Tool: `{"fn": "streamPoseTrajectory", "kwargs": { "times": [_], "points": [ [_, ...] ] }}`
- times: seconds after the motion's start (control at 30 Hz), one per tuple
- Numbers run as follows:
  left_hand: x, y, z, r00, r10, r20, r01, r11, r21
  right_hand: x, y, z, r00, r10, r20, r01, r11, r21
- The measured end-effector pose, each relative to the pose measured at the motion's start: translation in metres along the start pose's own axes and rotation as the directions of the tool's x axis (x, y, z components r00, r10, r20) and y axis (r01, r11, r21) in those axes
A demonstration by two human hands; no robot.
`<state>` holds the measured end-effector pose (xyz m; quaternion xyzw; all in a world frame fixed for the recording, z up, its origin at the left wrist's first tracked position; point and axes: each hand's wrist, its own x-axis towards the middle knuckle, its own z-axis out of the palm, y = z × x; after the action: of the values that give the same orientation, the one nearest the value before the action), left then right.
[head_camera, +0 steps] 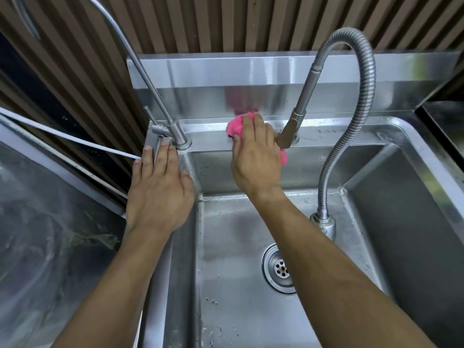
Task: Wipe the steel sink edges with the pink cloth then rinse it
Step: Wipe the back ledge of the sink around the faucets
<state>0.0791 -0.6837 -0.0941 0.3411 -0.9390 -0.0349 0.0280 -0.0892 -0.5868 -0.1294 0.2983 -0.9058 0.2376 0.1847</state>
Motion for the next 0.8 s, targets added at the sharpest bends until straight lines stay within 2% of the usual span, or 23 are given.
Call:
{"fn": "streamPoseTrajectory", "kwargs": {
  "times": [0.1, 0.23, 0.3, 0.37, 0.5, 0.67, 0.73, 0.8],
  "points": [
    [-0.004, 0.004, -0.004, 0.998, 0.043, -0.056, -0.045, 0.998, -0.043, 0.0, -0.005, -0.002, 0.999, -0.001, 0.042, 0.002, 1.0, -0.013],
    [-0.002, 0.021, -0.003, 0.942, 0.251, -0.22, -0.287, 0.947, -0.147, -0.001, 0.008, -0.004, 0.994, -0.087, 0.062, 0.085, 0.996, 0.034],
    [0.017, 0.035, -0.007, 0.92, 0.322, -0.224, -0.364, 0.914, -0.18, -0.003, 0.009, -0.004, 0.994, -0.101, 0.05, 0.098, 0.993, 0.06],
    [0.039, 0.047, -0.01, 0.935, 0.31, -0.172, -0.338, 0.927, -0.165, -0.004, 0.009, -0.002, 0.992, -0.103, 0.068, 0.098, 0.992, 0.076],
    [0.058, 0.049, 0.009, 0.958, 0.28, -0.061, -0.28, 0.96, 0.007, -0.002, 0.01, -0.004, 0.99, -0.105, 0.095, 0.1, 0.994, 0.048],
    [0.058, 0.047, 0.014, 0.955, 0.295, -0.03, -0.293, 0.955, 0.055, -0.005, 0.008, -0.009, 0.984, -0.143, 0.105, 0.141, 0.99, 0.025],
    [0.058, 0.047, 0.013, 0.954, 0.3, -0.009, -0.299, 0.952, 0.064, -0.014, 0.014, -0.016, 0.972, -0.197, 0.126, 0.193, 0.98, 0.045],
    [0.057, 0.046, 0.012, 0.951, 0.309, -0.002, -0.308, 0.948, 0.078, -0.03, 0.016, -0.035, 0.963, -0.232, 0.137, 0.213, 0.967, 0.141]
  ]
}}
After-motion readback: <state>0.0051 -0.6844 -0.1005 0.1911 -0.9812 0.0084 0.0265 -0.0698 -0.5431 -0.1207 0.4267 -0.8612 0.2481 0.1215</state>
